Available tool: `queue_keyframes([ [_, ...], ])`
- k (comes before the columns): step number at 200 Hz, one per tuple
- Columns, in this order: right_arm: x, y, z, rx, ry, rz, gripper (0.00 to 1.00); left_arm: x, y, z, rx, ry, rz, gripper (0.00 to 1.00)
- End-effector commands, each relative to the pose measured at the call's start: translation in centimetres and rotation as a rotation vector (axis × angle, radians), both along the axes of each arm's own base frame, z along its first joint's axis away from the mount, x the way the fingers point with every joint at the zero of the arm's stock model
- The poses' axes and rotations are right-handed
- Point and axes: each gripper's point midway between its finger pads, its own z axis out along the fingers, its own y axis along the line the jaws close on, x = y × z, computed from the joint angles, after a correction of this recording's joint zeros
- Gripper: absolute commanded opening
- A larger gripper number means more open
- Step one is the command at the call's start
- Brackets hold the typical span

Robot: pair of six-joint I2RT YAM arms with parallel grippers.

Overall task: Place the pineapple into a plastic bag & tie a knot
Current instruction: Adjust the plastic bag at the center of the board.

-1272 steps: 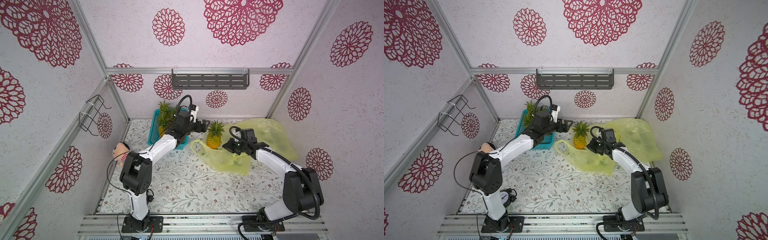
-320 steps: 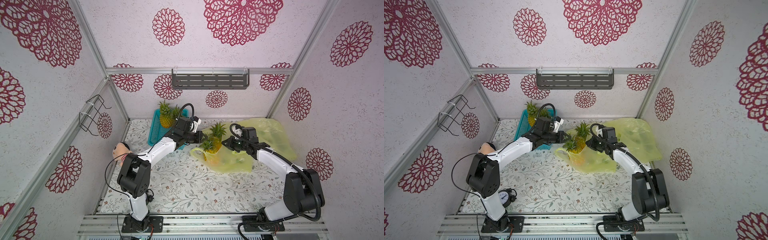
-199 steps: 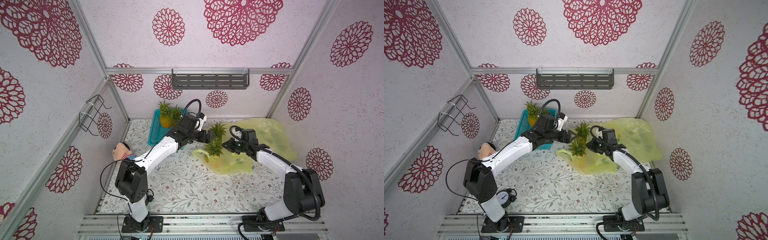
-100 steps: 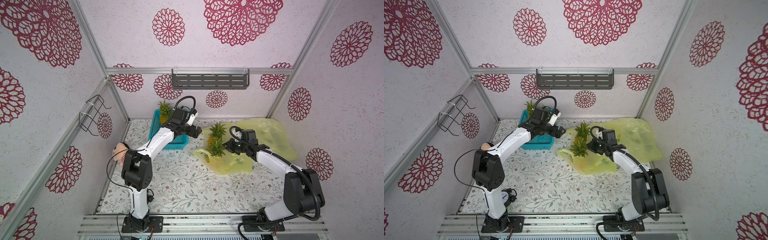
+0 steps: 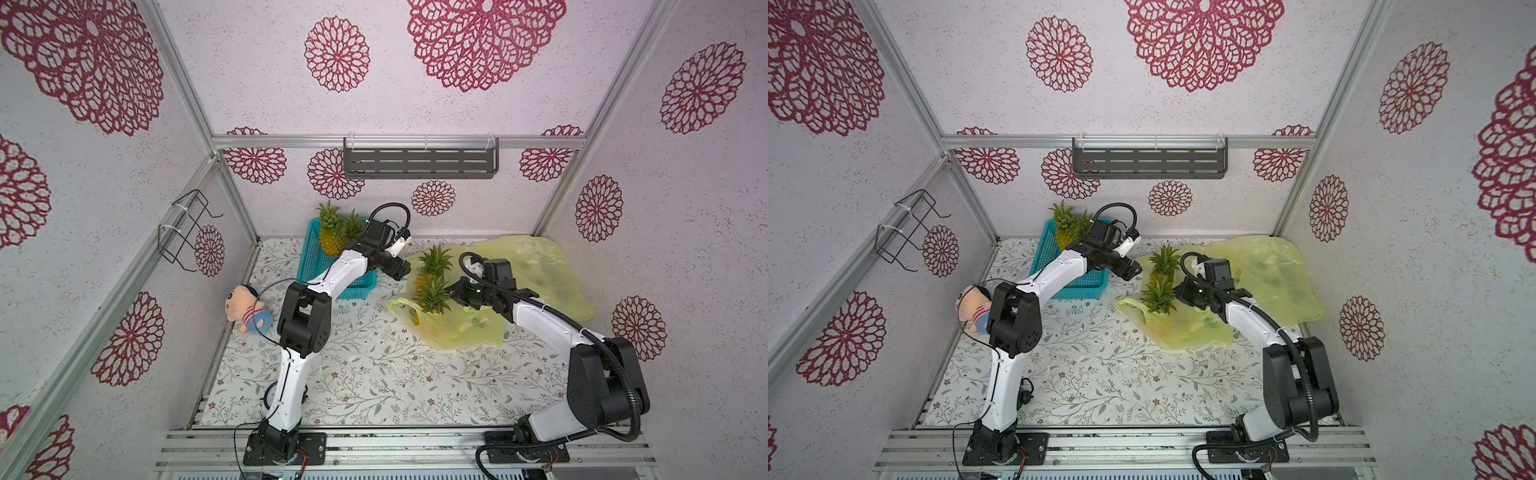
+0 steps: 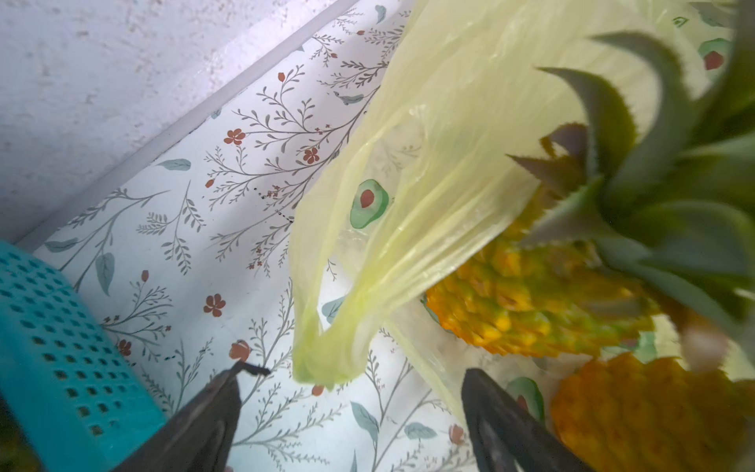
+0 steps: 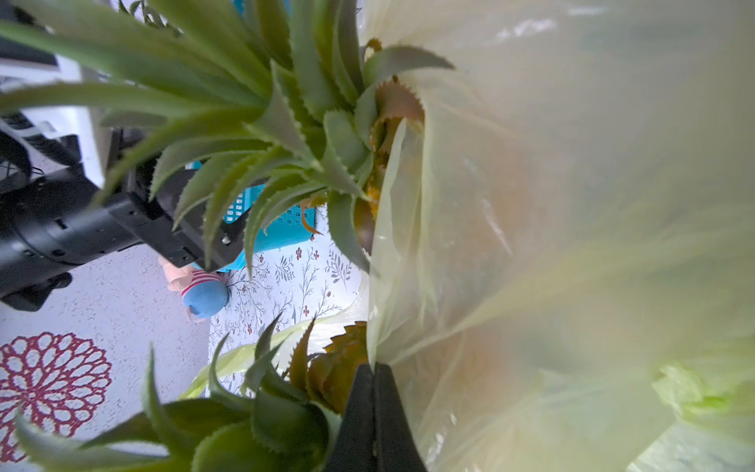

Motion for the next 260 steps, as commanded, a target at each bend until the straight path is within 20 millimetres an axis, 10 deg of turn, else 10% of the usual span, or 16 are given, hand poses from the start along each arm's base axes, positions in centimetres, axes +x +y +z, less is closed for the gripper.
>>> queue_keyframes([
  [1, 0.0, -0.2, 1.9, 0.011, -0.048, -0.004, 0.00, 1.4, -0.4, -0.6, 0.033, -0.056, -0.009, 0.81],
  [40, 0.3, -0.1, 2.3, 0.006, -0.053, 0.003, 0.00, 2.0, -1.5, -0.7, 0.011, -0.065, -0.027, 0.58],
  [76, 0.7, -0.9, 2.1, -0.047, -0.054, -0.007, 0.00, 0.7, -2.2, 1.3, -0.043, -0.052, -0.066, 0.00],
  [153, 3.6, -0.6, 2.7, -0.062, -0.099, 0.019, 0.00, -7.3, 1.1, 6.9, -0.141, -0.048, -0.046, 0.00],
  [224, 6.2, -0.6, 4.4, -0.133, -0.132, 0.040, 0.00, -12.1, 2.5, 6.0, -0.162, 0.027, 0.053, 0.00],
  [260, 3.7, -3.8, 5.8, -0.229, -0.102, -0.081, 0.39, -12.7, 2.3, 5.9, -0.183, 0.048, 0.085, 0.00],
])
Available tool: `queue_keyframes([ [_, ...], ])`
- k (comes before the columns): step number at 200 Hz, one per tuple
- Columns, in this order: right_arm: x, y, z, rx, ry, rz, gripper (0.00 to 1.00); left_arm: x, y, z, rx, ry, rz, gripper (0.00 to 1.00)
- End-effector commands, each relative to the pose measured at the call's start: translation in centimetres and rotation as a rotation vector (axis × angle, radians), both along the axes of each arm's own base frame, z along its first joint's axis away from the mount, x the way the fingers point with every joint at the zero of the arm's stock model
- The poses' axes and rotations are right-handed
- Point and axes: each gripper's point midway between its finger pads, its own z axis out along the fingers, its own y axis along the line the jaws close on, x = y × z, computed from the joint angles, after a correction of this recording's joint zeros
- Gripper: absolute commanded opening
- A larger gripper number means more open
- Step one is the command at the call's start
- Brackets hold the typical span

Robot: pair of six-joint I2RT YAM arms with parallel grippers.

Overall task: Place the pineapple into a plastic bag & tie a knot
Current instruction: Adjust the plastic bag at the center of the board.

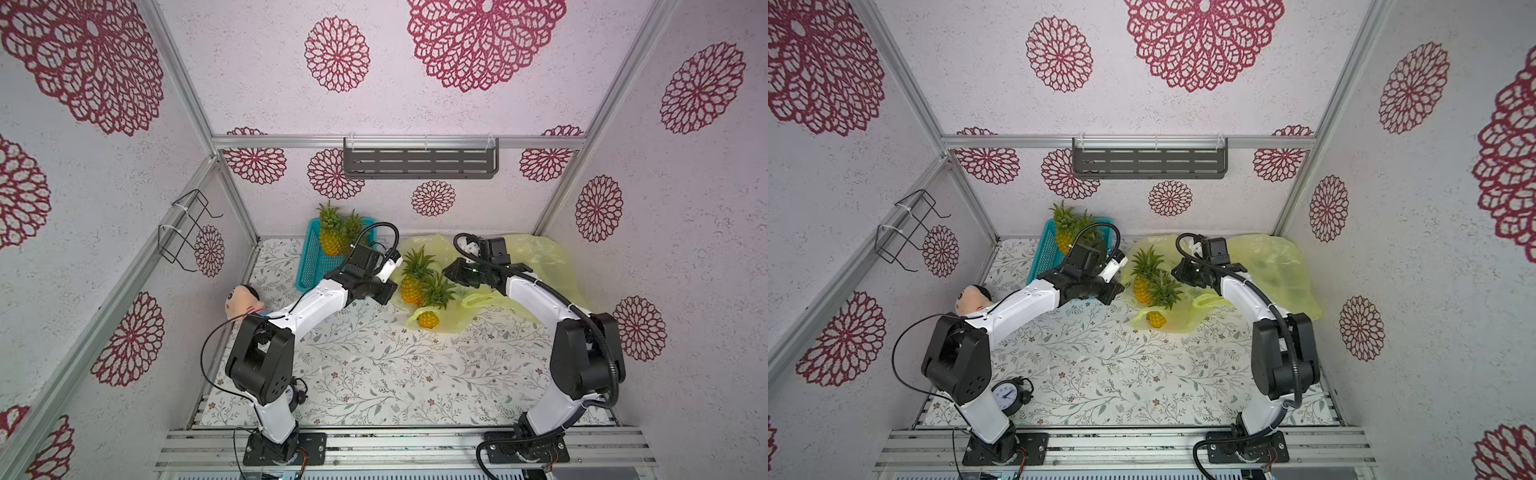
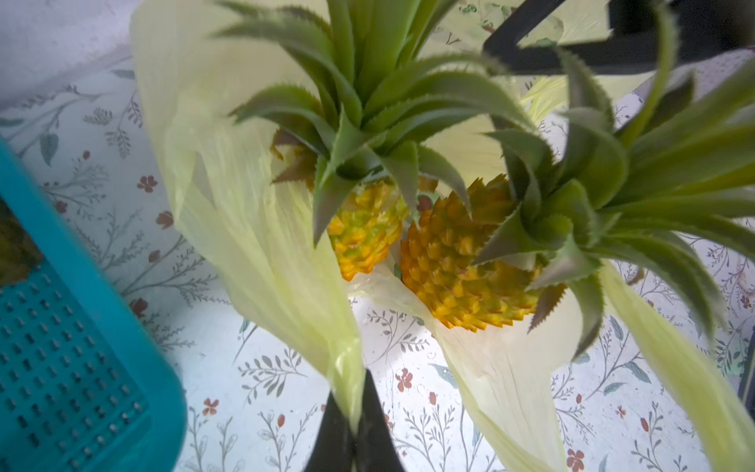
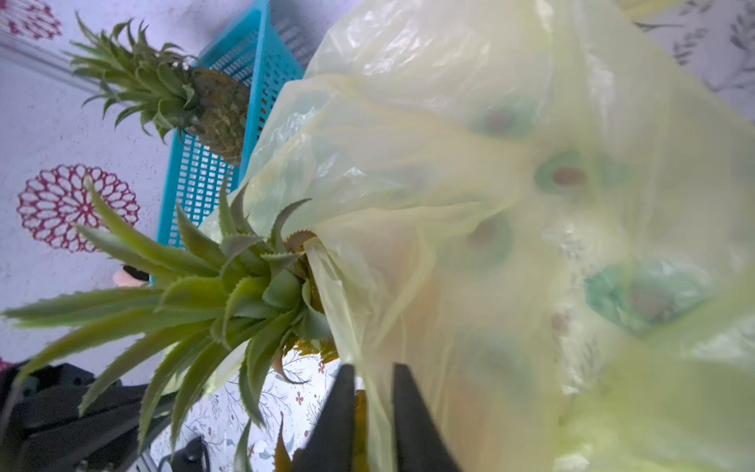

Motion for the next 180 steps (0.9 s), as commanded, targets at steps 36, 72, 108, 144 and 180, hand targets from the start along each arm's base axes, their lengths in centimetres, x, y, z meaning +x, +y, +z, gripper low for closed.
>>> queue_keyframes([
  [36, -7.5, -5.6, 2.8, -0.112, 0.022, -0.223, 0.56, 0.2, -0.3, 2.3, -0.075, -0.029, 0.078, 0.00],
  [72, -13.1, -3.4, 2.9, -0.064, 0.047, -0.210, 0.61, 0.1, -0.3, 2.4, -0.102, -0.034, 0.092, 0.00],
  [108, -16.2, 1.7, 4.2, 0.136, 0.043, -0.192, 0.62, 0.1, -0.3, 1.9, -0.092, -0.032, 0.085, 0.00],
  [144, -16.6, 6.4, 5.7, 0.302, -0.023, -0.165, 0.62, 0.2, -0.6, 1.8, -0.089, -0.027, 0.066, 0.00],
  [180, -16.2, 8.6, 4.0, 0.334, -0.026, -0.200, 0.61, 0.2, -0.9, 2.0, -0.099, -0.019, 0.054, 0.00],
])
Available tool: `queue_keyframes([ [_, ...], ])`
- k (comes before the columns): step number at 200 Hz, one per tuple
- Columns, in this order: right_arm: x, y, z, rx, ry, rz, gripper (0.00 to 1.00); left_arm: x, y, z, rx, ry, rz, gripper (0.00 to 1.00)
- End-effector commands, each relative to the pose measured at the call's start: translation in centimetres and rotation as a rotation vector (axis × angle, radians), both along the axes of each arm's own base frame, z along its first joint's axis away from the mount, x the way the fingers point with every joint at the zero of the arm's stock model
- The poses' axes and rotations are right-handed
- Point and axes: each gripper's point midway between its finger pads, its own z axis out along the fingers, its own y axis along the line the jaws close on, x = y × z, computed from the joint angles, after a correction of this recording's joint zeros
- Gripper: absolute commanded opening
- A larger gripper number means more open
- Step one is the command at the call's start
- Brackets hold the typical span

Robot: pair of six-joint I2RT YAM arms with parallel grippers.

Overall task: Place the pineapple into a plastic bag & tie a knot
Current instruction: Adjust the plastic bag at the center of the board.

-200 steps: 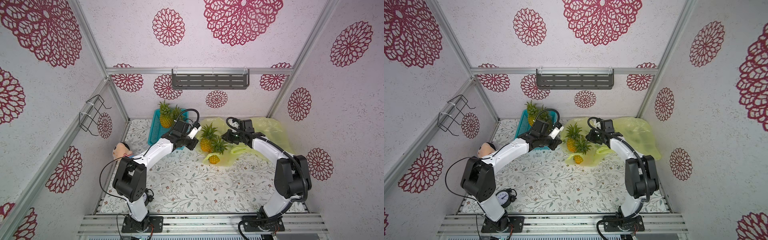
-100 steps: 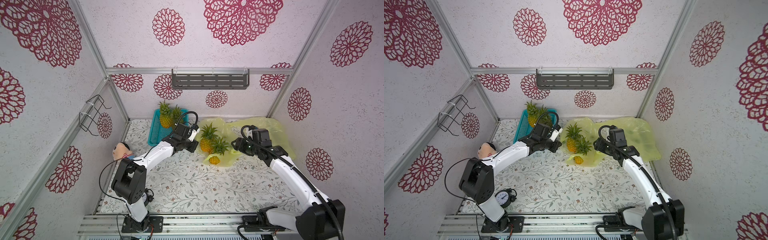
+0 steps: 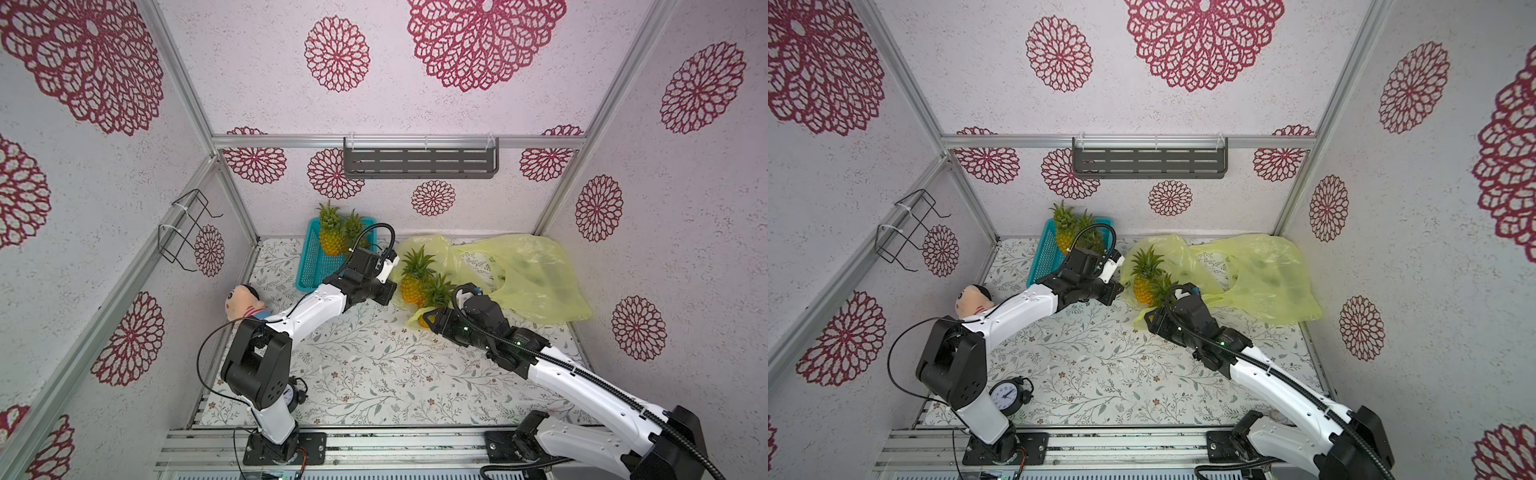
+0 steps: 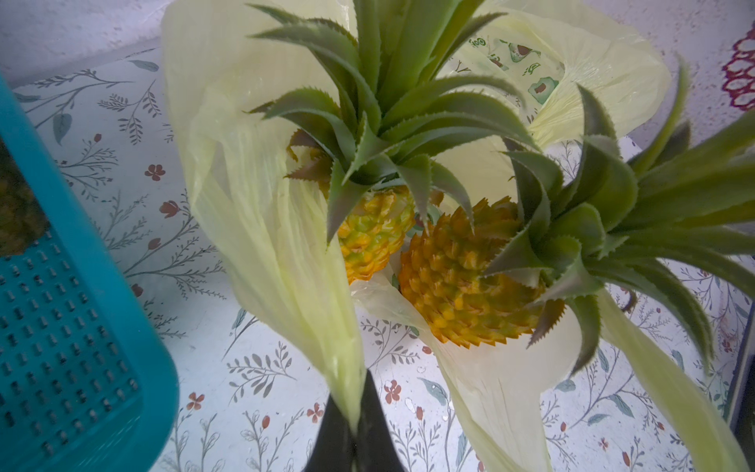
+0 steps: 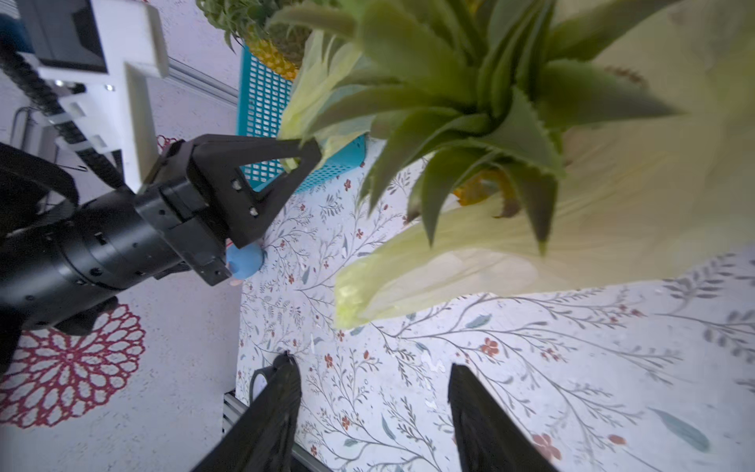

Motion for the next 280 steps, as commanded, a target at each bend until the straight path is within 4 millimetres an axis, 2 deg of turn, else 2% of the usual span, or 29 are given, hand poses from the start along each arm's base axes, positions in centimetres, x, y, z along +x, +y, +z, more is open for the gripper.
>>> queue_keyframes([
  [1, 1.9, 1.3, 1.6, 0.120, -0.056, -0.099, 0.61, 0.2, -0.8, 1.4, -0.030, -0.025, -0.023, 0.00],
  [29, 2.8, 2.8, 0.7, 0.119, -0.053, -0.072, 0.60, 0.0, -0.7, 1.3, -0.026, -0.021, -0.023, 0.00],
  [79, 4.3, 3.6, -1.1, 0.082, -0.050, -0.082, 0.54, -0.2, -0.8, 1.3, -0.027, -0.012, -0.031, 0.00],
  [122, 5.7, 3.7, -0.8, 0.060, -0.117, -0.077, 0.36, 0.0, -0.7, 1.5, -0.024, -0.012, -0.026, 0.00],
  [138, 6.0, 3.4, -0.7, 0.055, -0.123, -0.080, 0.21, 0.0, -0.7, 1.6, -0.025, -0.012, -0.025, 0.00],
  [149, 6.0, 3.1, -0.4, 0.055, -0.132, -0.083, 0.07, 0.1, -0.7, 1.7, -0.023, -0.013, -0.021, 0.00],
  [157, 5.9, 2.9, 0.2, 0.057, -0.149, -0.084, 0.00, 0.0, -0.7, 2.1, -0.028, -0.015, -0.023, 0.00],
  [169, 5.8, 2.2, 1.4, 0.058, -0.186, -0.086, 0.00, -0.1, -0.6, 3.2, -0.038, -0.028, -0.021, 0.00],
  [183, 5.7, 1.0, 3.8, 0.065, -0.252, -0.101, 0.00, -0.3, -0.5, 5.0, -0.065, -0.046, -0.019, 0.00],
  [221, 5.9, -4.4, 10.4, 0.073, -0.391, -0.163, 0.00, -0.9, 0.2, 12.5, -0.182, -0.122, -0.007, 0.00],
  [242, 6.3, -7.2, 13.7, 0.010, -0.438, -0.184, 0.00, -1.0, 1.2, 16.5, -0.211, -0.191, 0.010, 0.00],
  [280, 7.3, -10.1, 19.5, -0.079, -0.552, -0.189, 0.00, -0.4, 3.2, 22.5, -0.227, -0.279, 0.074, 0.00],
])
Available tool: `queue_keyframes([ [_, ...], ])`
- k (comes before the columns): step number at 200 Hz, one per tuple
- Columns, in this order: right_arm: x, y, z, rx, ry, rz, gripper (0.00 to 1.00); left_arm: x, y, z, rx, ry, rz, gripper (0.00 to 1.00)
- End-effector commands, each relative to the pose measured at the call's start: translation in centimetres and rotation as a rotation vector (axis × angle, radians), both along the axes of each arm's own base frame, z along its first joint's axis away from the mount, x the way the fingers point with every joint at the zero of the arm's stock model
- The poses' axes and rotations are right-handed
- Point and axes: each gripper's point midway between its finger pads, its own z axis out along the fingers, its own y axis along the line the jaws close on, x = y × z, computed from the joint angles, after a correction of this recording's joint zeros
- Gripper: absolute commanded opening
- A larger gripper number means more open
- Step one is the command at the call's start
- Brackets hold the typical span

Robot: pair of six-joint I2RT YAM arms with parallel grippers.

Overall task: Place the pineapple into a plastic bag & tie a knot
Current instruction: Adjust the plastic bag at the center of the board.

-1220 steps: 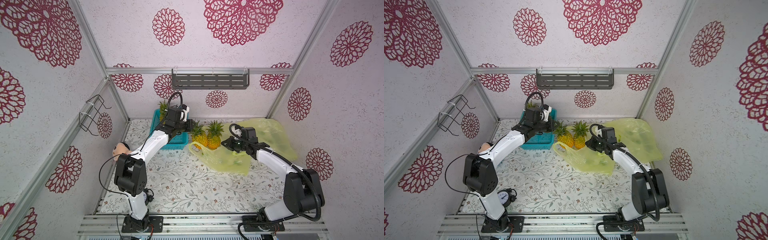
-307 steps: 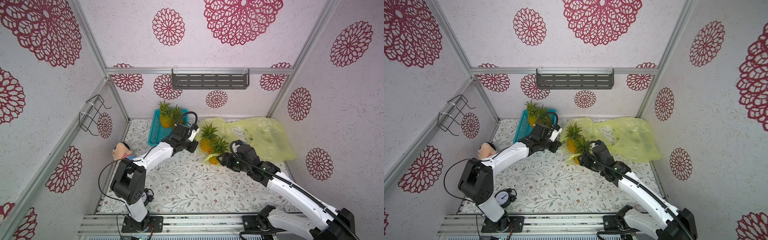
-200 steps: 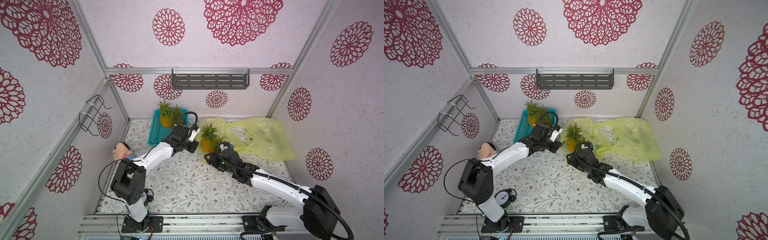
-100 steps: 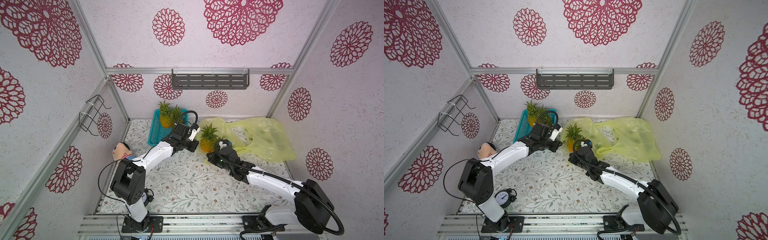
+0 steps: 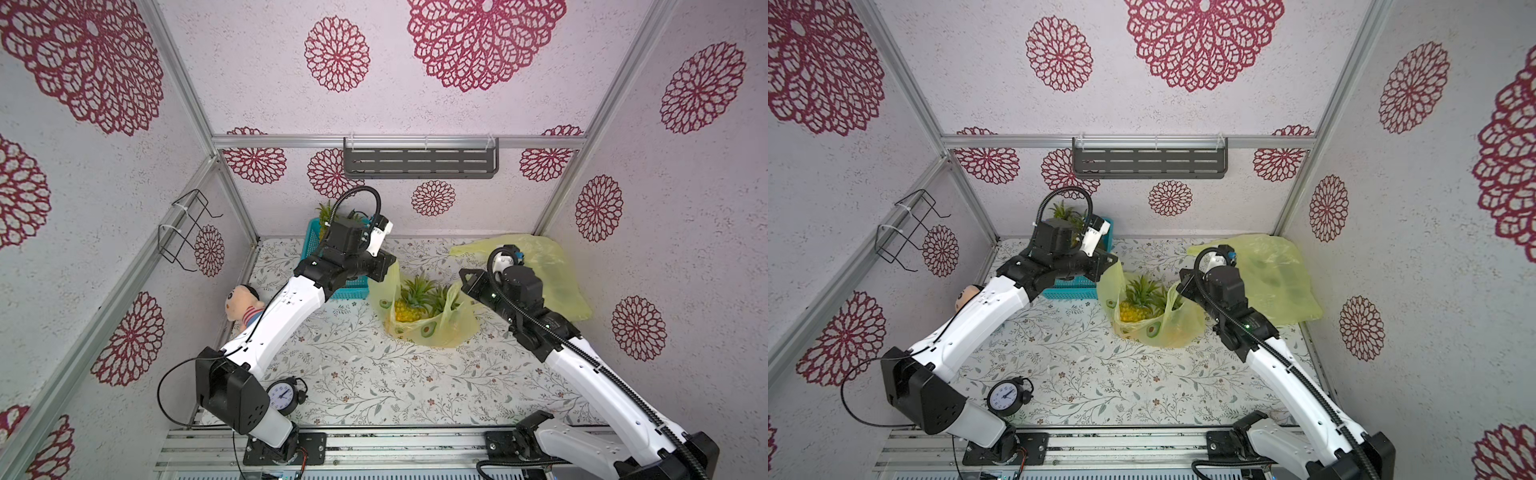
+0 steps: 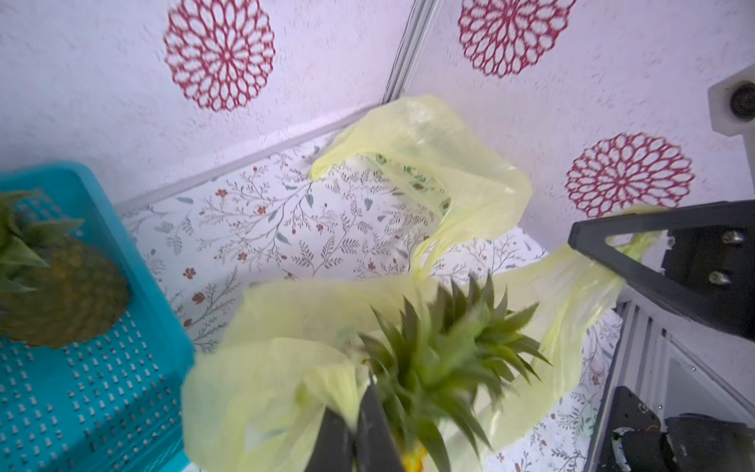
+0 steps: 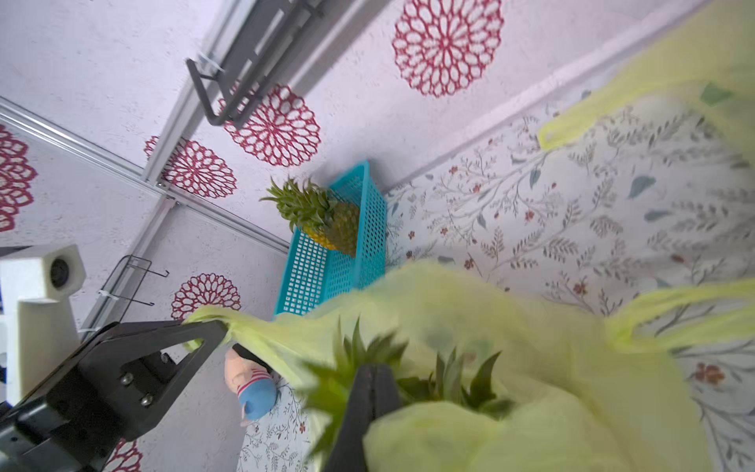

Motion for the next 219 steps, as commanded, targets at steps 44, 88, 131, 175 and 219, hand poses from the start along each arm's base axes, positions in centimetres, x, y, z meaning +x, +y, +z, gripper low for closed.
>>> queue_keyframes([
  [44, 1.9, -3.0, 12.1, -0.092, -0.282, 0.022, 0.00, 1.0, 3.6, 11.4, -0.072, -0.209, 0.162, 0.00],
  [88, 4.1, -3.0, 15.6, -0.081, -0.355, 0.098, 0.00, 1.5, 4.9, 15.5, -0.112, -0.299, 0.212, 0.00],
  [131, 5.0, -2.7, 13.1, -0.072, -0.307, 0.155, 0.00, 1.4, 5.4, 12.7, -0.112, -0.225, 0.233, 0.00],
  [175, 5.6, -3.1, 7.4, -0.079, -0.181, 0.169, 0.00, 1.7, 7.5, 3.7, -0.080, -0.024, 0.336, 0.00],
  [219, 7.0, -2.5, 8.2, -0.079, -0.188, 0.205, 0.00, 2.2, 10.1, 4.4, -0.083, -0.002, 0.406, 0.00],
])
